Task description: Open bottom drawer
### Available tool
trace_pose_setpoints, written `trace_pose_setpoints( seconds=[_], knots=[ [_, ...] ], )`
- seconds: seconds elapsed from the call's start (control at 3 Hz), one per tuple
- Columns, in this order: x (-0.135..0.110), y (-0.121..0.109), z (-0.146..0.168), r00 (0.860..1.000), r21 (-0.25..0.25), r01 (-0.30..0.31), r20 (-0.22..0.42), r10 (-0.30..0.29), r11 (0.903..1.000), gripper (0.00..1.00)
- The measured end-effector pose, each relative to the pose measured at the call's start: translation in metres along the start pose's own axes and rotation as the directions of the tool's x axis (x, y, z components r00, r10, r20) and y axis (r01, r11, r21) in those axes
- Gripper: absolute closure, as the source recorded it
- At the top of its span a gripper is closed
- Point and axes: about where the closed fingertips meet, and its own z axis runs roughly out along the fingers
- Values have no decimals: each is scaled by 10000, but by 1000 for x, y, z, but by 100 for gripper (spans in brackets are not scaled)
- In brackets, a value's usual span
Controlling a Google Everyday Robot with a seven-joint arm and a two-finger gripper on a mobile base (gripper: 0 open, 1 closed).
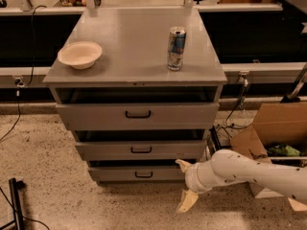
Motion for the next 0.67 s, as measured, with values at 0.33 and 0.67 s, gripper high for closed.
trace_pose_setpoints(
  seconds=[0.33, 0.67],
  knots=[
    [5, -3, 8, 9996, 35, -138, -234, 139, 9999, 0],
    [23, -10, 26, 9988, 469, -369, -296, 383, 9982, 0]
  ],
)
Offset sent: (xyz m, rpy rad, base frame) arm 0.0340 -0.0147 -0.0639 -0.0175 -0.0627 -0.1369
